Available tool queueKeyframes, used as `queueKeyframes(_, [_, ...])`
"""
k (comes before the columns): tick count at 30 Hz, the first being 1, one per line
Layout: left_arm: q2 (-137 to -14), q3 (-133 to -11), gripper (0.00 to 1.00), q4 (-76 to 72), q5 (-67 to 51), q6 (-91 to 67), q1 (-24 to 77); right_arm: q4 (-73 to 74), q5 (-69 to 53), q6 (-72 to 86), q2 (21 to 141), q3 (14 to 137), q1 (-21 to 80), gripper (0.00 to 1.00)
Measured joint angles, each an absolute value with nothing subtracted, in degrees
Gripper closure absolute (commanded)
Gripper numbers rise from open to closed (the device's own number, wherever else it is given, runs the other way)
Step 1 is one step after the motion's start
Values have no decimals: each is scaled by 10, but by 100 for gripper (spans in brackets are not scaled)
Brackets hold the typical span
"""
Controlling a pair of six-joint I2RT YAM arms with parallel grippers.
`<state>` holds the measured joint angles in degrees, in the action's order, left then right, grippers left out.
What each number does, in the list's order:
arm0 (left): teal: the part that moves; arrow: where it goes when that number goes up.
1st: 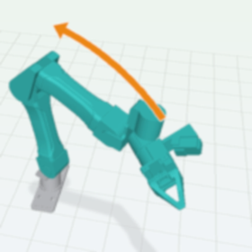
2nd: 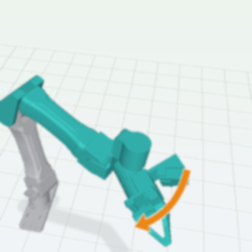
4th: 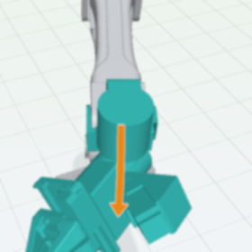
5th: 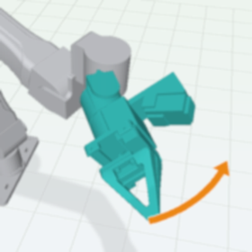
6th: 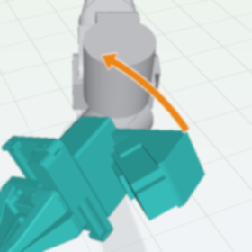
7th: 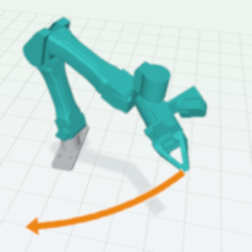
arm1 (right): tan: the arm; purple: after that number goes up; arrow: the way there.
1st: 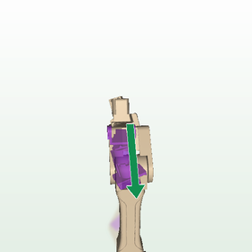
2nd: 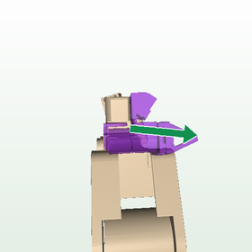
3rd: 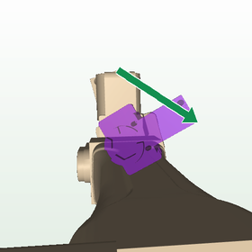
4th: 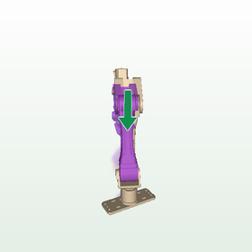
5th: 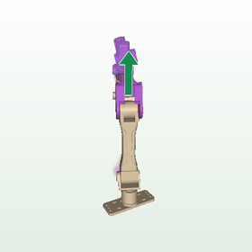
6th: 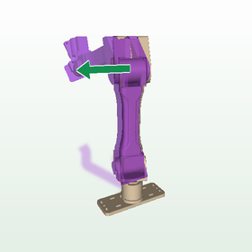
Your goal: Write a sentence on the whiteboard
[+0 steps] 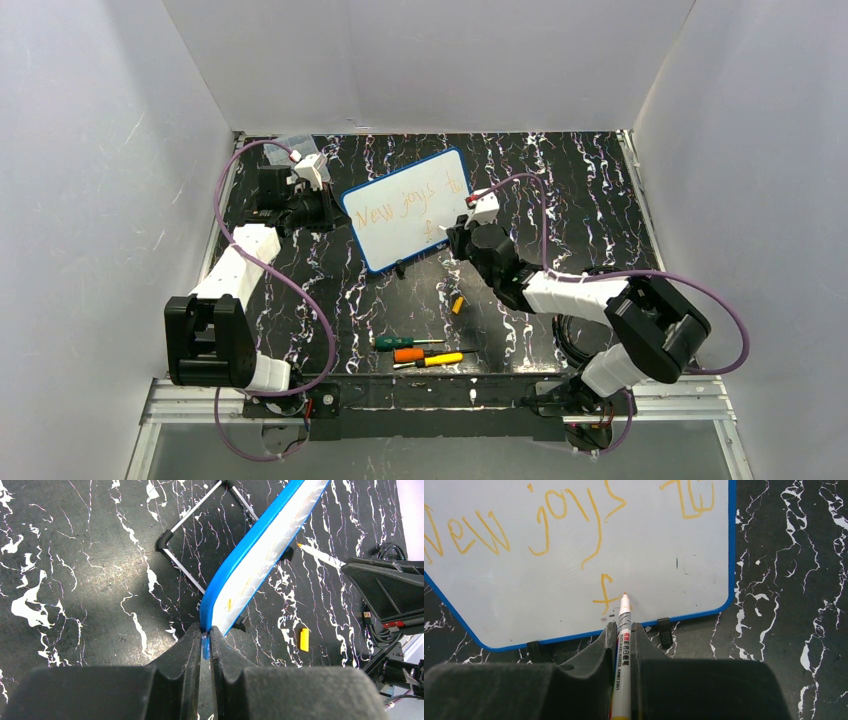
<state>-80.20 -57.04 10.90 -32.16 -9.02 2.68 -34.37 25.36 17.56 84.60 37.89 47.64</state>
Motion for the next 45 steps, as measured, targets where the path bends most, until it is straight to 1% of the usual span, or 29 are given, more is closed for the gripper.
queueKeyframes(16, [-802, -570, 100, 109, -321, -90, 27, -362, 251, 165, 886, 400, 476, 99])
queueKeyframes(45, [-802, -570, 100, 108, -321, -90, 25, -380, 254, 165, 902, 406, 476, 99])
